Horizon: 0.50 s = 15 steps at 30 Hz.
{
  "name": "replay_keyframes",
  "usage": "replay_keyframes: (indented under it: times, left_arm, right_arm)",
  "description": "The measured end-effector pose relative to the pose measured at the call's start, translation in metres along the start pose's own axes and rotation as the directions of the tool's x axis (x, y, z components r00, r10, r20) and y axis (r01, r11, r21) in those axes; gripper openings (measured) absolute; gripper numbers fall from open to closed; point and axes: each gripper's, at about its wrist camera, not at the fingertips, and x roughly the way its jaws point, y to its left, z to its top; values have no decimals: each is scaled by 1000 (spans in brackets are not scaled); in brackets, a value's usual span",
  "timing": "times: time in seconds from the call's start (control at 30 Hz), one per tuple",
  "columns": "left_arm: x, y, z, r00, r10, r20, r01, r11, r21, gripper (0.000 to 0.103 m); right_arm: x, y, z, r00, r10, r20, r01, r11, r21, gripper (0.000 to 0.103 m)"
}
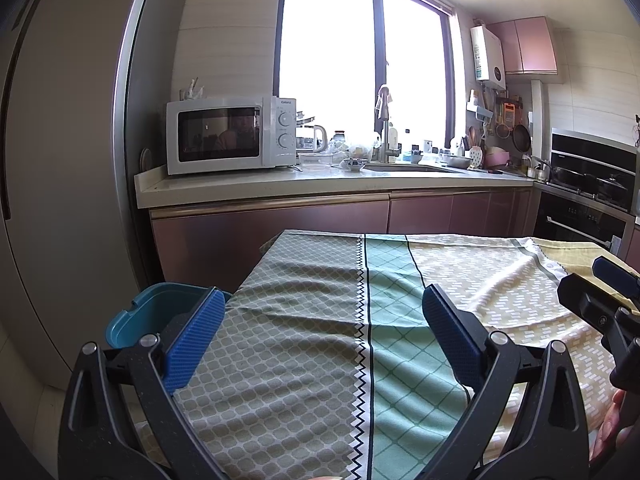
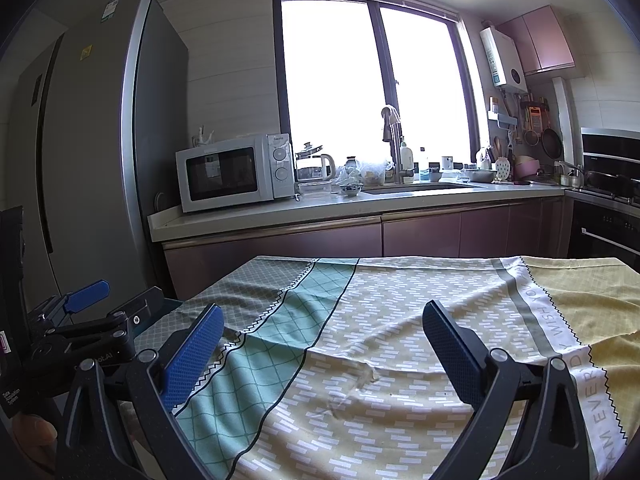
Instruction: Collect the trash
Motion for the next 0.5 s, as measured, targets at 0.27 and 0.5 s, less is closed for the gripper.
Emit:
replay_keyframes:
  times: [0.27, 0.5]
  left_arm:
    - [0, 0, 0, 1000, -1, -2, 1, 1000, 0, 97]
    - [4, -3, -2, 1000, -5, -8, 5, 1000, -3, 97]
  right_arm:
    - [1, -1, 0, 1000, 0, 0, 0, 1000, 0, 96]
    - [1, -1, 0, 1000, 1, -1, -1, 1000, 3, 96]
